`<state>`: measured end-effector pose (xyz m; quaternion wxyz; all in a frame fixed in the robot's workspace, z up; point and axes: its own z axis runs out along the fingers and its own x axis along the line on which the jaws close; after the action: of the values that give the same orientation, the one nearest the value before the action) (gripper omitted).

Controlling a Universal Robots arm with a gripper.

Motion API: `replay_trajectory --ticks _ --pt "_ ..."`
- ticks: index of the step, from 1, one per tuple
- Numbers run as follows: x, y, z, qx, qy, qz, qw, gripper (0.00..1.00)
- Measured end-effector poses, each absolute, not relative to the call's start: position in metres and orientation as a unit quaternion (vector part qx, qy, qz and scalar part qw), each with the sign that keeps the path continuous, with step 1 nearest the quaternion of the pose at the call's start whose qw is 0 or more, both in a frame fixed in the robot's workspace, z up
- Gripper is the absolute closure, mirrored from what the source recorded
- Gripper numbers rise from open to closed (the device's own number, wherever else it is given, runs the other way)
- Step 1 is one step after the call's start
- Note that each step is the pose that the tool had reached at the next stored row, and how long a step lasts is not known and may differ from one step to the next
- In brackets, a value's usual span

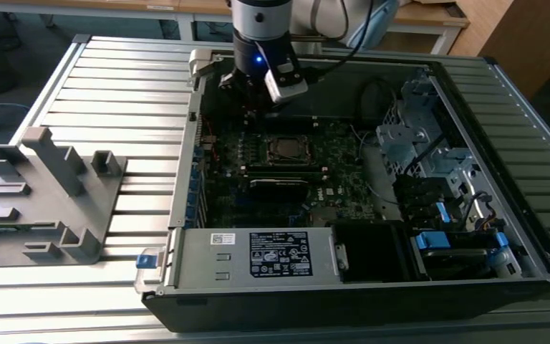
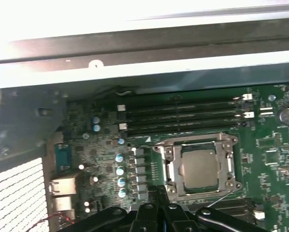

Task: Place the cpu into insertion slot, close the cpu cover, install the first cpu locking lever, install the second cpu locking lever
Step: 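Install the first cpu locking lever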

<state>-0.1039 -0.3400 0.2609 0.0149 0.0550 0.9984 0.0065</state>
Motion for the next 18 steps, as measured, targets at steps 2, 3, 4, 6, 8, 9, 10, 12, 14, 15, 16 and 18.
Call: replay_trajectory --ticks 2,3,4,6,8,9,10,12,14,15,16,18 --pt "-0.1074 -0.34 0.2608 0.055 0.998 0.006 0.015 0.89" --pt "-0.1091 -0.34 0.2608 0.055 0.998 0.006 0.015 0.89" --pt "-0.1105 -0.34 0.2608 0.055 0.998 0.006 0.015 0.89" --pt "-0.1124 -0.34 0.2607 0.055 0.998 0.006 0.015 0.89" --pt "-0.1132 -0.3399 0.2607 0.055 0.998 0.006 0.015 0.89" --pt "-0.1132 -0.3399 0.2607 0.055 0.998 0.006 0.015 0.89" --pt "-0.1132 -0.34 0.2608 0.055 0.998 0.006 0.015 0.89" --pt "-0.1134 -0.3401 0.2608 0.055 0.998 0.009 0.015 0.89" --pt "-0.1134 -0.34 0.2607 0.055 0.998 0.017 0.014 0.89" --pt "-0.1134 -0.34 0.2607 0.055 0.998 0.02 0.014 0.89" --pt "-0.1135 -0.34 0.2607 0.055 0.998 0.021 0.014 0.89" --pt "-0.1148 -0.34 0.2606 0.055 0.998 0.021 0.014 0.89"
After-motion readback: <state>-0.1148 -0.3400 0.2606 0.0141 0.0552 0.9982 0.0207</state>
